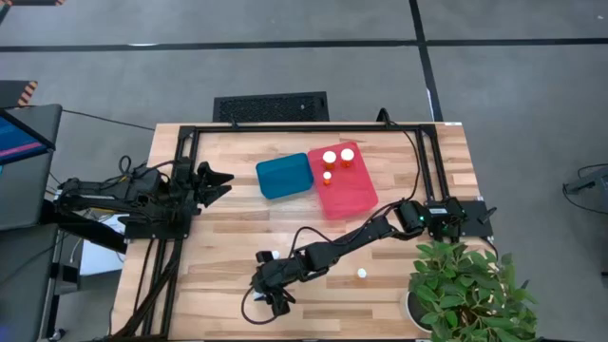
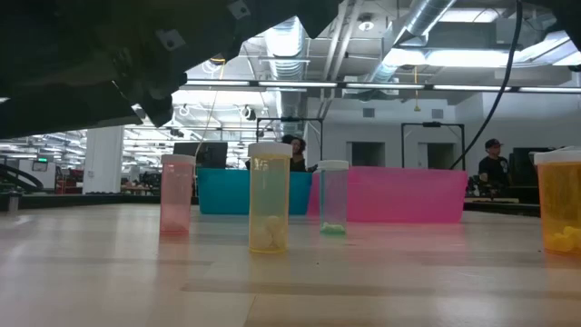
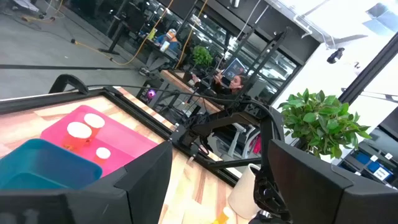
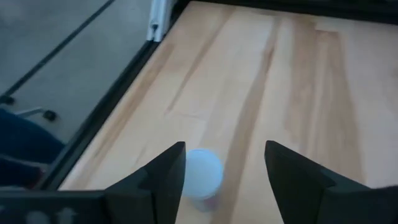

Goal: Pick and place medicine bottles into bin by pill shape (circle, oval)
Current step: Put the left blue pill bottle into the red bin

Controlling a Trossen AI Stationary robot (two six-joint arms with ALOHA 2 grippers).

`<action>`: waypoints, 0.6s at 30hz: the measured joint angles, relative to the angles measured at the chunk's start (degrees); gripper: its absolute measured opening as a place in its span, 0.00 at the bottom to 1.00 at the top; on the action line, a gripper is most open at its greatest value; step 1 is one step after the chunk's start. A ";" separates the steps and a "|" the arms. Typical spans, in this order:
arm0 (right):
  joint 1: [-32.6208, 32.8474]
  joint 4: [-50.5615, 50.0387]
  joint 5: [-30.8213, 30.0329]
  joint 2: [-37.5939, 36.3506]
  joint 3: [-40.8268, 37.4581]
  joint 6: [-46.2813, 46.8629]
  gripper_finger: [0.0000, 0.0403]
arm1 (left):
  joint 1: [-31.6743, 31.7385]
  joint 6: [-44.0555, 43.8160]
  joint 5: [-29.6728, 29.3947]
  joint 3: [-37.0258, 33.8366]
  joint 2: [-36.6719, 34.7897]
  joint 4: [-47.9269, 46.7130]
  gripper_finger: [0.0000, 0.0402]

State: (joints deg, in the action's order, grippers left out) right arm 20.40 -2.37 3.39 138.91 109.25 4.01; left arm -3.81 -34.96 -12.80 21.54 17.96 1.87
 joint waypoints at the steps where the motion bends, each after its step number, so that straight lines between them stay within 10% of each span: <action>1: 0.03 0.00 0.80 0.00 0.00 0.00 0.54 | 0.00 0.02 0.00 0.00 0.00 0.00 0.65; 18: 0.09 -0.72 1.32 0.09 0.00 -0.18 0.61 | 0.00 0.58 -0.03 0.00 0.00 -0.03 0.65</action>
State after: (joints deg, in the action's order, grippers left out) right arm 20.49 -3.09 4.71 139.00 109.25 3.83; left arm -3.81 -34.37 -12.83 21.54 17.96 1.83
